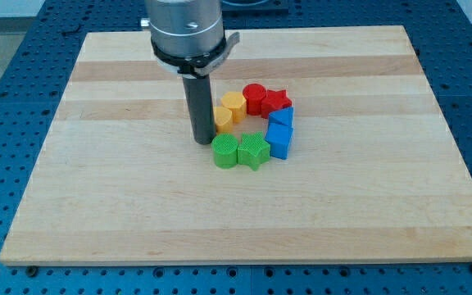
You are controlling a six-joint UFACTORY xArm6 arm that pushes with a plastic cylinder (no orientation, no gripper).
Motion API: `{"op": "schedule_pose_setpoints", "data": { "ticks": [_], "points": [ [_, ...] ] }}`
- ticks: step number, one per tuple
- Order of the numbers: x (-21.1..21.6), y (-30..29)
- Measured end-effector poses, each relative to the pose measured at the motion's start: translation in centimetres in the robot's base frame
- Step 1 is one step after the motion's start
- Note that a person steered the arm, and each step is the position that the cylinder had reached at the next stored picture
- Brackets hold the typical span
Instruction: Push yellow heart a bit right
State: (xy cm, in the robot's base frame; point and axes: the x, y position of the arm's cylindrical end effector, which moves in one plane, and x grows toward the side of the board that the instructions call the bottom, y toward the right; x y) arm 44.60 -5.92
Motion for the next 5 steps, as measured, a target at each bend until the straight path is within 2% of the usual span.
{"op": "schedule_pose_setpoints", "data": {
  "ticks": [2, 5],
  "points": [
    [0.0, 0.1],
    [0.0, 3.4]
  ]
}}
